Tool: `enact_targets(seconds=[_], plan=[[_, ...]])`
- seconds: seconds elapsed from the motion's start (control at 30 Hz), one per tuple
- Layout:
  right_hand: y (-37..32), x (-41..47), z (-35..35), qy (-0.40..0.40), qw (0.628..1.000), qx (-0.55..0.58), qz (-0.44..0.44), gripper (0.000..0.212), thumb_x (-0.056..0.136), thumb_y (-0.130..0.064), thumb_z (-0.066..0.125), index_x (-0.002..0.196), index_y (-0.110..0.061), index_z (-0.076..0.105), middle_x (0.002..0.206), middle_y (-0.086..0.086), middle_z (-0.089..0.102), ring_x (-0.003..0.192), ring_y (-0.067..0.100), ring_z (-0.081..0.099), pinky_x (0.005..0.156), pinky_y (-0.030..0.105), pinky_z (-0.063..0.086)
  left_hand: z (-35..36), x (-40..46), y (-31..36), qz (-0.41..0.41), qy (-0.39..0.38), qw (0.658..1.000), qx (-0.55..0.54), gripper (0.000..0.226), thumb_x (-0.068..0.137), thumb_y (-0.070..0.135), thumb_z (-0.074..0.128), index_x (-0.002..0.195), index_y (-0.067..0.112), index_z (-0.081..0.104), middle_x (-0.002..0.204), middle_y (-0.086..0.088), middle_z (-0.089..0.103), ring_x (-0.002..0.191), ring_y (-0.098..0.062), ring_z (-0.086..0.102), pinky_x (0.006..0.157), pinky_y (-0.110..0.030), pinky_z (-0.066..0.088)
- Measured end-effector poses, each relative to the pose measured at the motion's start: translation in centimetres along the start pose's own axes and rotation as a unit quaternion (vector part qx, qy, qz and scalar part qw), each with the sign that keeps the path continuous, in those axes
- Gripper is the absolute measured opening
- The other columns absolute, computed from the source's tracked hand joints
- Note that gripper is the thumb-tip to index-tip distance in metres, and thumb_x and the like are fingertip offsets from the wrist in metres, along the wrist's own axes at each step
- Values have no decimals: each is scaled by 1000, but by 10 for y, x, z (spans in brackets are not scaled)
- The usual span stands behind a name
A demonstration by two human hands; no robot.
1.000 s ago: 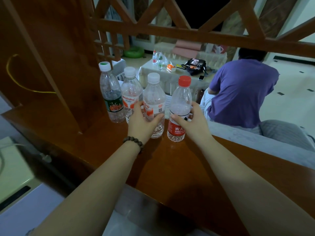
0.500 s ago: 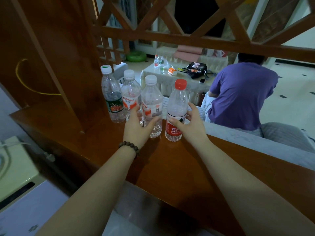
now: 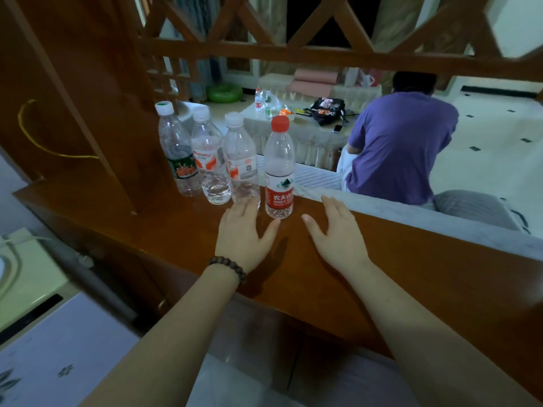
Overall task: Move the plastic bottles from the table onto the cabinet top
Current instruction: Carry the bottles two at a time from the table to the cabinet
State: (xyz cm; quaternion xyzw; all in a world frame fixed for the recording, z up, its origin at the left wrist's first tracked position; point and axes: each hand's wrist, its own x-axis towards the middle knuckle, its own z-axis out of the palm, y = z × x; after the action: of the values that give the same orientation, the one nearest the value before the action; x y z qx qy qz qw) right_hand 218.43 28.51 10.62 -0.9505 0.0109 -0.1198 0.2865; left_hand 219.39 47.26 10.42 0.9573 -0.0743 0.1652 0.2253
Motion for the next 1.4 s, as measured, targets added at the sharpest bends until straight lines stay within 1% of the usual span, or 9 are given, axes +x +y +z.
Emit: enact_targets(seconds=[0.2,0.27,0.43,0.63,0.8,0.9,1.0,1.1,1.4], plan=[[23,-45,-23,24,994,-99,49,70,92,-63,30,149,-23,23,158,1,22,147,18,11,119,45,8,20,-14,35,90,-77,993,26,76,89,65,27,150,20,23,156,-2,26,144,-20,19,118,-41,12],[28,-65,-30,39,990,-115,74,70,92,-63,30,149,-22,24,158,2,21,148,19,9,119,46,7,24,-19,48,124,-104,986,27,75,91,65,27,151,21,19,158,-1,21,146,-19,14,118,-41,8],[33,-124,-42,91,971,-143,170,69,92,-63,30,148,-23,25,158,2,21,148,20,8,118,47,7,28,-46,71,215,-167,962,1,75,90,66,26,151,23,17,158,1,19,147,-17,9,119,-44,6],[31,-227,-47,170,921,-147,318,69,92,-62,33,148,-22,29,157,2,24,148,21,9,118,48,8,28,-105,92,319,-211,923,-31,74,91,66,26,151,24,16,158,1,19,147,-17,9,120,-43,6],[25,-332,-54,230,851,-152,447,67,92,-60,36,147,-22,30,157,2,24,147,22,11,119,48,8,29,-166,118,410,-258,872,-64,74,91,65,28,151,24,17,158,0,19,147,-18,9,119,-44,7],[14,-403,-60,254,801,-154,520,67,93,-57,37,148,-20,29,157,3,23,147,21,10,119,46,11,29,-214,143,470,-291,829,-83,73,91,64,29,151,23,17,158,-1,19,147,-20,9,119,-46,9],[-2,-480,-65,272,747,-157,587,66,95,-55,36,149,-20,25,158,3,20,148,20,8,120,44,8,22,-271,171,532,-325,774,-109,72,92,62,29,151,23,17,158,0,19,147,-19,9,119,-46,9],[-24,-553,-67,316,688,-155,634,64,95,-53,37,148,-19,26,158,4,21,147,20,8,120,43,9,12,-334,199,586,-350,718,-138,71,93,60,32,151,21,19,158,0,20,147,-17,9,119,-43,6],[-117,-770,-54,429,475,-159,752,63,94,-50,42,145,-15,32,155,6,28,146,22,16,118,42,16,-59,-558,251,734,-410,513,-174,71,93,57,33,152,20,15,159,0,16,147,-16,7,119,-41,4]])
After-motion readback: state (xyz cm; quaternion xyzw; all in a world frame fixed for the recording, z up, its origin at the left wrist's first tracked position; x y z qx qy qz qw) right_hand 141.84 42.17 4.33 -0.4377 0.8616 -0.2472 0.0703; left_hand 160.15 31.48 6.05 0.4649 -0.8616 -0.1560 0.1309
